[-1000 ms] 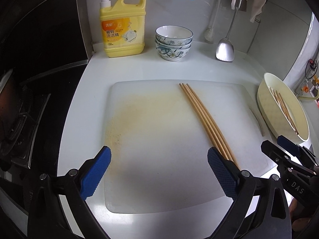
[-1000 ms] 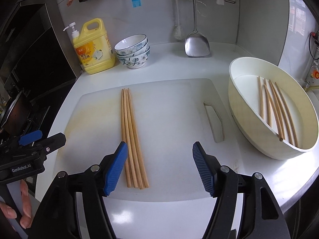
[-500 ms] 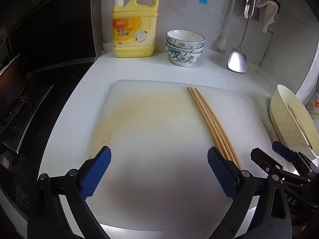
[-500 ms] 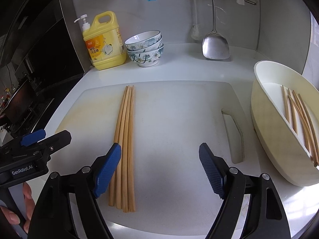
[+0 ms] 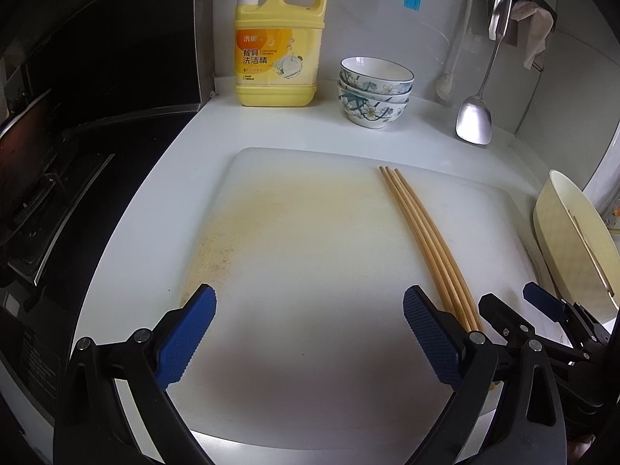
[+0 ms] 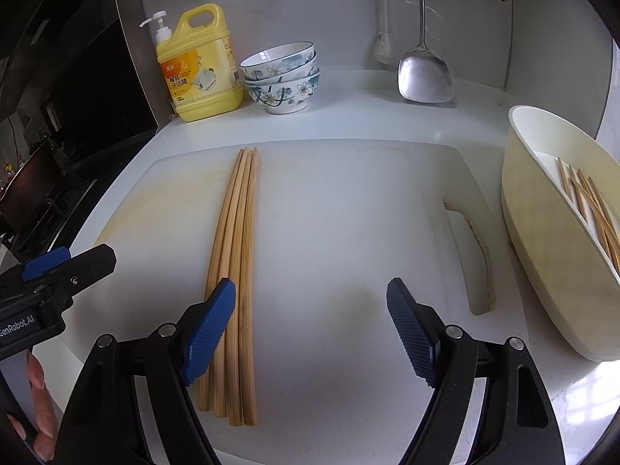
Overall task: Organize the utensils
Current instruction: 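Lower both open tools onto the remaining chopstick bundle, then push one chopstick apart from the bundle with both tools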
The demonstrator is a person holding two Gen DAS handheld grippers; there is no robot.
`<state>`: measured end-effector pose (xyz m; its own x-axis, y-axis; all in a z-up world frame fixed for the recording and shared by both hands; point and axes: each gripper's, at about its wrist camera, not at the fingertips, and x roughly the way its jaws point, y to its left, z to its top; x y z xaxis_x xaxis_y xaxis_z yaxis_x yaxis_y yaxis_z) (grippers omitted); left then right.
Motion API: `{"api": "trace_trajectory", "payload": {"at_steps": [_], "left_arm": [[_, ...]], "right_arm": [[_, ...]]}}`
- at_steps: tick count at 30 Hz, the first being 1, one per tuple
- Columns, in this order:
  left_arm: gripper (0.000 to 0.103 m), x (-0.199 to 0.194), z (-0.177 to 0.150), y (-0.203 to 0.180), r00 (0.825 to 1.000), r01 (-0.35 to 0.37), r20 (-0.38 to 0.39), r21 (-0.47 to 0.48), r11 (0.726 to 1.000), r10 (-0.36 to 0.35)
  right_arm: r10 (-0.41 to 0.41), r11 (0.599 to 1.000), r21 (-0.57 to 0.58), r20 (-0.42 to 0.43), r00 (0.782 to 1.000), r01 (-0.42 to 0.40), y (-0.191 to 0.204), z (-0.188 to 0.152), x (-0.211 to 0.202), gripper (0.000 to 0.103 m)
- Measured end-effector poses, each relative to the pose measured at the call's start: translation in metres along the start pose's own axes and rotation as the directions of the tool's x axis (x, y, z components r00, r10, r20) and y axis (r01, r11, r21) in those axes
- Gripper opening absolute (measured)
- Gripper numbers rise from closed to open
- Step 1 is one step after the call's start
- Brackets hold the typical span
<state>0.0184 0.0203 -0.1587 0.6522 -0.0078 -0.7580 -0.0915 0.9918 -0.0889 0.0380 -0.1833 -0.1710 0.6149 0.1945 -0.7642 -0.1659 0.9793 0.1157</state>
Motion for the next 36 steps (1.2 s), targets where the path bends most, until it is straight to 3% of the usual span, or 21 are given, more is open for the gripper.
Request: {"api": "trace_trajectory", "payload": {"at_steps": [18,36], "left_arm": [[0.096,0.005,0.0,0.003,1.0,0.013,-0.008,-0.028,1.0,-0.013],[0.096,0.03,0.005,-0.04,0.996,0.065,-0.065,0.034,0.997,-0.063]], "right_arm": [[-0.063,0.994,-0.09,-0.005,0.998,0.062,0.011,-0.001,0.01,0.077],[-0.098,0.995,-0.017,0.012,0.995,0.098,-0.026,0.01,0.014,0.076]]}}
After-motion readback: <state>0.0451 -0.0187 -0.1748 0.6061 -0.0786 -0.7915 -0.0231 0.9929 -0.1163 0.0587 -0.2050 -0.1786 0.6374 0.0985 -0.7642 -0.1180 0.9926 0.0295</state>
